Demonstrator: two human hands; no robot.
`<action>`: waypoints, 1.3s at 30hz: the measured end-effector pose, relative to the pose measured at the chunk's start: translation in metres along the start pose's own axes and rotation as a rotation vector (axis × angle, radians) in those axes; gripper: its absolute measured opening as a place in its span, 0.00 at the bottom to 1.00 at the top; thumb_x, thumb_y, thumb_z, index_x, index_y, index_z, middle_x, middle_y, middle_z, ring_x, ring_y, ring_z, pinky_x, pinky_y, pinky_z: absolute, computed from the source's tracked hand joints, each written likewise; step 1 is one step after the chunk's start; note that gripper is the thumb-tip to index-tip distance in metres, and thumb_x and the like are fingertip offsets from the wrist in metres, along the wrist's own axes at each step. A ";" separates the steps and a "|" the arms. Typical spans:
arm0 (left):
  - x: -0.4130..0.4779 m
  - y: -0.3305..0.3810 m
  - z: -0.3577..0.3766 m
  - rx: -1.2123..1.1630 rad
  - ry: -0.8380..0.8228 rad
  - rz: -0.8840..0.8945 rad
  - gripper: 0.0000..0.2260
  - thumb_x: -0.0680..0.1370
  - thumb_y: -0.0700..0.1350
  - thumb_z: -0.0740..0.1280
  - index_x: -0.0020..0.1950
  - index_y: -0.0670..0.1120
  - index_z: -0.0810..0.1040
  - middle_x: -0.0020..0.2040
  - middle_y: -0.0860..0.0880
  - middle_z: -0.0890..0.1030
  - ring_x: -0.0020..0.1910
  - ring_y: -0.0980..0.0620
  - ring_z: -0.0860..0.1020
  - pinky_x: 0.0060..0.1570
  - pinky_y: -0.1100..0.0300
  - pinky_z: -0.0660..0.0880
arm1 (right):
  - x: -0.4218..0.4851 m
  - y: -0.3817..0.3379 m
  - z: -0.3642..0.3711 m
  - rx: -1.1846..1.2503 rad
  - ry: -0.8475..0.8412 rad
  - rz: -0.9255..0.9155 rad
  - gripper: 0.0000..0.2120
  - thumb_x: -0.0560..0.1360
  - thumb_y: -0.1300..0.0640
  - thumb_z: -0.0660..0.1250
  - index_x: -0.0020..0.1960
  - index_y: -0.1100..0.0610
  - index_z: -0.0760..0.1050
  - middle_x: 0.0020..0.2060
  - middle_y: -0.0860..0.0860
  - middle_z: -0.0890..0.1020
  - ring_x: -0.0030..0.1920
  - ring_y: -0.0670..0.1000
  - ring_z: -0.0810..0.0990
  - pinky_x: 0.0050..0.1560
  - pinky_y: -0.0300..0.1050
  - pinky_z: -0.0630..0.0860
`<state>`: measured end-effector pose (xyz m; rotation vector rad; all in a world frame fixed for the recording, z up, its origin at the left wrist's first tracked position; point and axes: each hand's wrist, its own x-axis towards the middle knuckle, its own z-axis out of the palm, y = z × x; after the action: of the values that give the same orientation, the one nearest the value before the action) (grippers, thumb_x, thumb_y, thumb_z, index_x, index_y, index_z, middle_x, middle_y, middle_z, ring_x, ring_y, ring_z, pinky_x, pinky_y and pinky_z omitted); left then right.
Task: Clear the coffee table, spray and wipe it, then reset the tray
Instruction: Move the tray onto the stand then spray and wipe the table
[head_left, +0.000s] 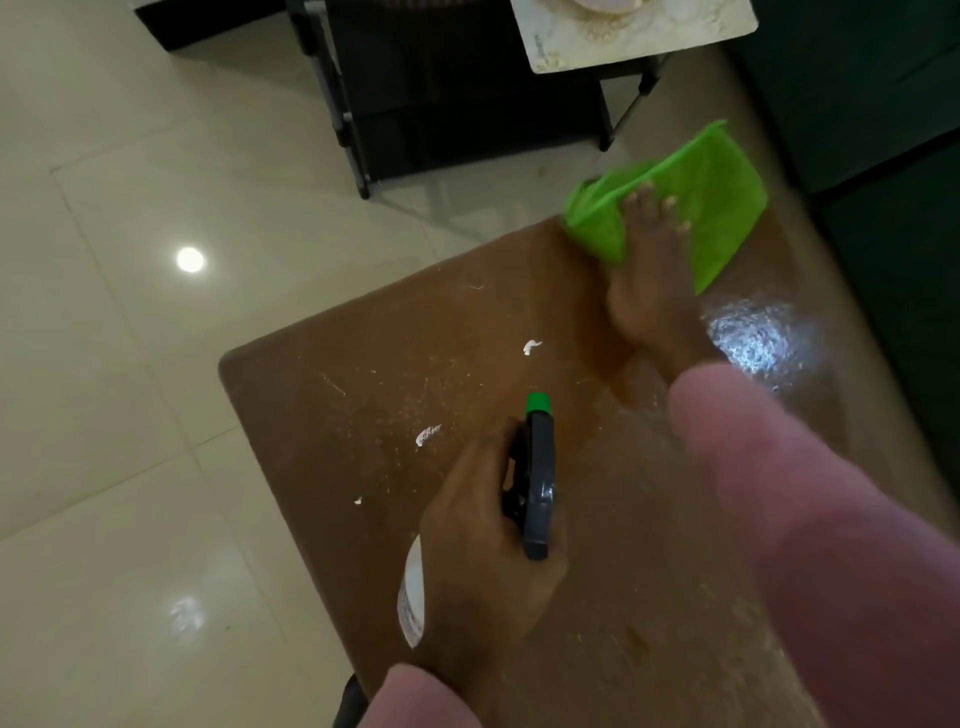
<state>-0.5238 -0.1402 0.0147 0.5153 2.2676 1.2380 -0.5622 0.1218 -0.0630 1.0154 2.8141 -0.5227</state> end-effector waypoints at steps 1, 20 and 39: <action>0.001 0.000 0.001 0.009 0.014 -0.010 0.18 0.72 0.56 0.63 0.61 0.65 0.66 0.49 0.66 0.76 0.44 0.59 0.78 0.35 0.69 0.76 | -0.020 -0.012 0.011 0.001 -0.040 -0.115 0.33 0.75 0.63 0.60 0.77 0.61 0.50 0.77 0.57 0.50 0.77 0.61 0.46 0.74 0.54 0.41; 0.012 -0.006 -0.022 -0.300 0.152 -0.522 0.13 0.74 0.48 0.73 0.38 0.58 0.70 0.35 0.52 0.77 0.36 0.47 0.79 0.41 0.43 0.80 | -0.045 -0.041 0.015 0.167 -0.021 0.107 0.28 0.81 0.59 0.57 0.77 0.59 0.51 0.78 0.54 0.49 0.77 0.57 0.44 0.75 0.51 0.39; -0.052 -0.050 -0.075 -0.203 0.325 -0.022 0.12 0.74 0.47 0.64 0.55 0.45 0.78 0.46 0.52 0.81 0.43 0.57 0.79 0.43 0.64 0.76 | -0.130 -0.169 0.073 -0.154 -0.300 -0.525 0.34 0.75 0.51 0.55 0.77 0.58 0.49 0.78 0.55 0.48 0.77 0.61 0.45 0.74 0.54 0.40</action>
<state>-0.5305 -0.2442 0.0195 0.2265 2.3597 1.6171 -0.5704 -0.1031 -0.0565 0.1405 2.7666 -0.4450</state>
